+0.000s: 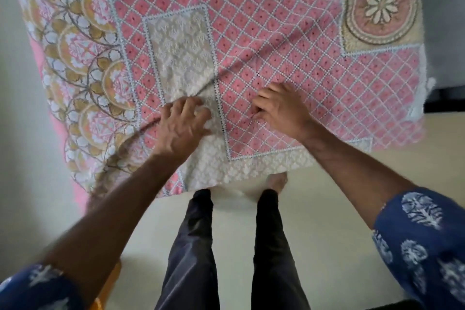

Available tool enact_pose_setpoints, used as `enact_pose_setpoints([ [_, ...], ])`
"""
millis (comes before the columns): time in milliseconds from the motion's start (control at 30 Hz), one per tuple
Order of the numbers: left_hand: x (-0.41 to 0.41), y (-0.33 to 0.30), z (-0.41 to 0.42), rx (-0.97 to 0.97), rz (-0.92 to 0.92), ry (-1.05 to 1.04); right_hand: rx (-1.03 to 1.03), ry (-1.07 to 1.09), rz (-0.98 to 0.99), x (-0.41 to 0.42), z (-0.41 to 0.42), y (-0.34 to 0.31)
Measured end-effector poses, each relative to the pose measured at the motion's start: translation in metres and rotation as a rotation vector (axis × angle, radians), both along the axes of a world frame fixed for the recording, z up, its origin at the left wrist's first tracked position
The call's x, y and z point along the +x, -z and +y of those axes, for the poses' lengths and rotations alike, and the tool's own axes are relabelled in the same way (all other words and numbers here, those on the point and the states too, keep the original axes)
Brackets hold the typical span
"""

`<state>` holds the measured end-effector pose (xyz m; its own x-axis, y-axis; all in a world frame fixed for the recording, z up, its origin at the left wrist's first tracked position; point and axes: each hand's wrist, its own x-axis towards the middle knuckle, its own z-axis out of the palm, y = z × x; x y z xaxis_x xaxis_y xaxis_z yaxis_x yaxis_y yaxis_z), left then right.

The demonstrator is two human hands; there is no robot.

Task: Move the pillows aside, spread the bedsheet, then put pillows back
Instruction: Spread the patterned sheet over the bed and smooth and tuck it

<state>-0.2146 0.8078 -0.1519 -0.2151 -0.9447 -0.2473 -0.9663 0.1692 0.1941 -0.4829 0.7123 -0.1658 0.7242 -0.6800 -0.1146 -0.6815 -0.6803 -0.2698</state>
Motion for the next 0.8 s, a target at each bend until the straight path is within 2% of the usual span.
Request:
enact_pose_setpoints([
  [167, -0.012, -0.008, 0.005, -0.051, -0.03, -0.058, 0.198, -0.008, -0.138, -0.007, -0.007, -0.006],
  [400, -0.033, -0.008, 0.031, -0.063, -0.135, 0.052, 0.321, -0.133, -0.185, -0.03, 0.004, -0.009],
  [633, -0.063, -0.014, 0.039, 0.006, -0.13, -0.099, 0.225, -0.063, -0.137, -0.06, 0.027, -0.007],
  [800, -0.092, -0.015, 0.029, 0.007, -0.038, -0.097, 0.051, 0.264, -0.084, -0.131, 0.029, -0.021],
])
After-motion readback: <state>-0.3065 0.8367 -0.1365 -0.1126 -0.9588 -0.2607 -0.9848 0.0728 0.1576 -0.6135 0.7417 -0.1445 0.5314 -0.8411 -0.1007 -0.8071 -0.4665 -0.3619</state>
